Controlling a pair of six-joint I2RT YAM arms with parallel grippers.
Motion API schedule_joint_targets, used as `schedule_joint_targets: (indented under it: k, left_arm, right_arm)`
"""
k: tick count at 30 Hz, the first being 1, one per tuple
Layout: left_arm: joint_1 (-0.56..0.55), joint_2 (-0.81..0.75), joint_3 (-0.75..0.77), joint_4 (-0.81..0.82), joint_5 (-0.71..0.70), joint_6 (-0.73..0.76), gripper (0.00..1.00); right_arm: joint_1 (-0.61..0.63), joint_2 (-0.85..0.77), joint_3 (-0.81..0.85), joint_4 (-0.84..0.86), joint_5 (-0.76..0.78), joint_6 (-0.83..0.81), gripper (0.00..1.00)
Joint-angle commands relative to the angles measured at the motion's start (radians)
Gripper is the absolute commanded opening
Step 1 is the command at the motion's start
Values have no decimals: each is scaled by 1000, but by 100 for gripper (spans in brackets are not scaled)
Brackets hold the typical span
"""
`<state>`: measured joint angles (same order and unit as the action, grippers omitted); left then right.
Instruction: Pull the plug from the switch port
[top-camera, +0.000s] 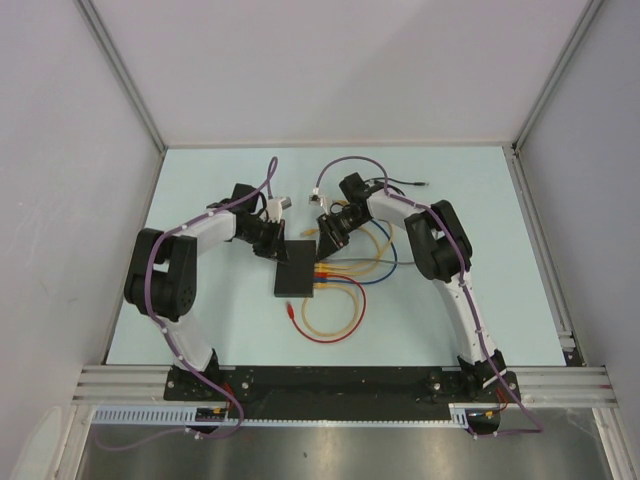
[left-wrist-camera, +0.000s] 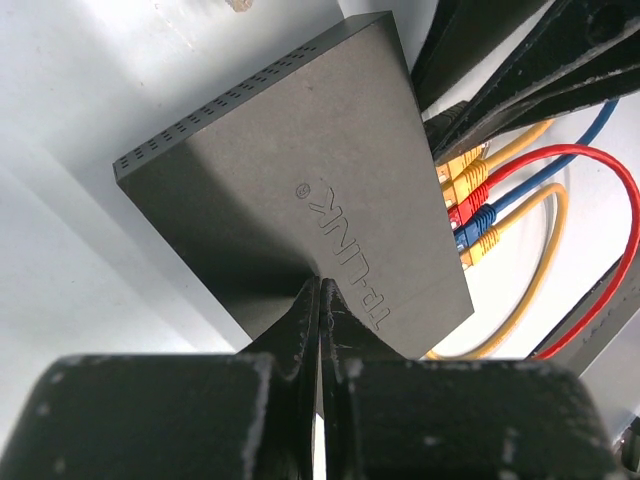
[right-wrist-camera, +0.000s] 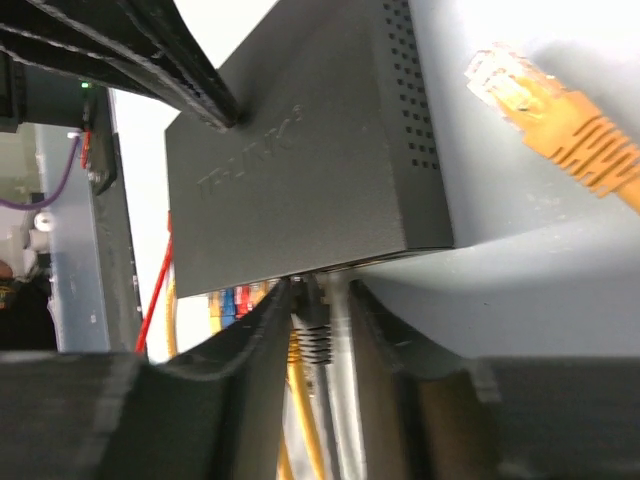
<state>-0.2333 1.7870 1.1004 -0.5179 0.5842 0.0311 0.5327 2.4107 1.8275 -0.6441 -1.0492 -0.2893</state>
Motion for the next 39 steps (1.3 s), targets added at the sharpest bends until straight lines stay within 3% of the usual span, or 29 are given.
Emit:
schedule_joint_targets:
  k: [1, 3, 7, 23, 31, 37, 39]
  left_arm:
    - [-6, 48, -8, 5, -92, 36, 0]
    - [-6, 46, -8, 4, -90, 39, 0]
    - [-6, 48, -8, 7, -90, 39, 0]
    - [-6, 49, 1, 15, -86, 36, 0]
    - [-12, 60, 9, 13, -81, 30, 0]
    - [-15, 58, 12, 15, -81, 30, 0]
    - [-15, 55, 9, 16, -83, 30, 0]
  right_arm:
    - [9, 14, 36, 1, 9, -17, 27]
    - [12, 13, 35, 1, 23, -22, 10]
    - [13, 10, 36, 1, 31, -28, 1]
    - [-16, -13, 22, -129, 24, -188, 0]
    - [-22, 22, 110, -109, 80, -197, 0]
    - [1, -24, -22, -132, 57, -217, 0]
    - [1, -12, 4, -184, 63, -252, 0]
